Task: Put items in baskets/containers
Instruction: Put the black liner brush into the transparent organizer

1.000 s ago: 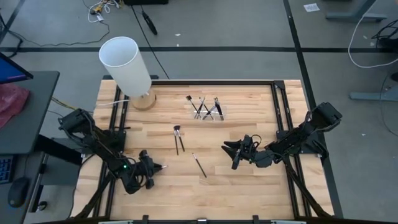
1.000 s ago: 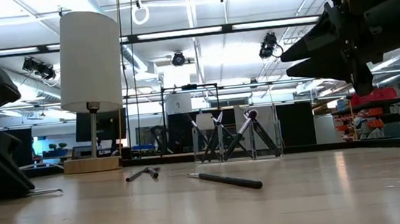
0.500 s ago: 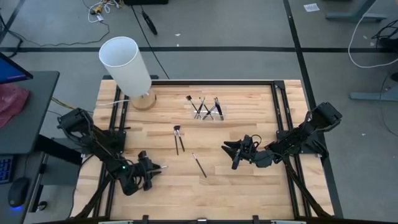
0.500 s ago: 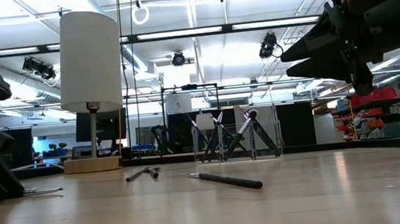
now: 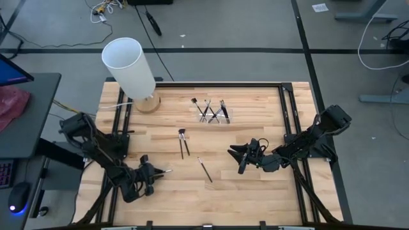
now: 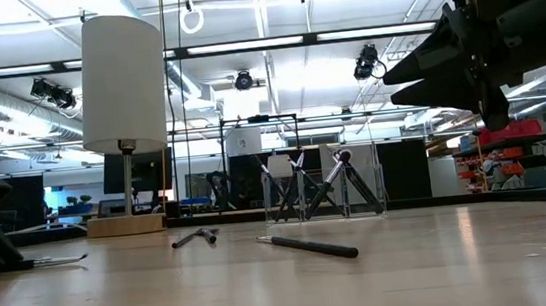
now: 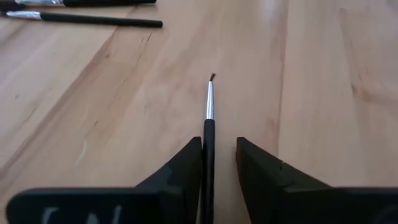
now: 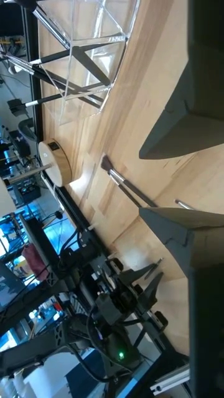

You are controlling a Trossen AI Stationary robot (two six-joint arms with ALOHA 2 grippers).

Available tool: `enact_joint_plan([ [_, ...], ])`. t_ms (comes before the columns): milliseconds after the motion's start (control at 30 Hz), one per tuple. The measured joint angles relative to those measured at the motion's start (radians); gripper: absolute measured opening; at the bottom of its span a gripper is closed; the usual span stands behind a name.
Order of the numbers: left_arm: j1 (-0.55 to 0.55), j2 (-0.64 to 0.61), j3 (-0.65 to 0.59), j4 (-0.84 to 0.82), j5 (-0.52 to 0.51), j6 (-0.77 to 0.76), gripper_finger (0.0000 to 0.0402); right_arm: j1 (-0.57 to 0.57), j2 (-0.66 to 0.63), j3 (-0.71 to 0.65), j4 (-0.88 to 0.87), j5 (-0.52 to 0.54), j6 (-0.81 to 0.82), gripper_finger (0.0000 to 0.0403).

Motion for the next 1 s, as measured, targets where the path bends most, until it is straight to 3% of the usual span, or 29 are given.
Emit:
enact_joint_plan([
  [267,-0.001,0.071,0.000,0.039,-0.076,-0.040,0.0073,0.000,0.000,0.000,-0.007,0.000,-0.001,0.0136],
  [500,-0.001,0.076,-0.001,0.039,-0.080,-0.049,0.0015,0.000,0.000,0.000,-0.007,0.000,-0.002,0.0136],
  [1000,0.003,0.087,-0.028,0.167,-0.134,-0.048,0.0014,0.000,0.000,0.000,-0.015,0.000,-0.001,0.0136],
])
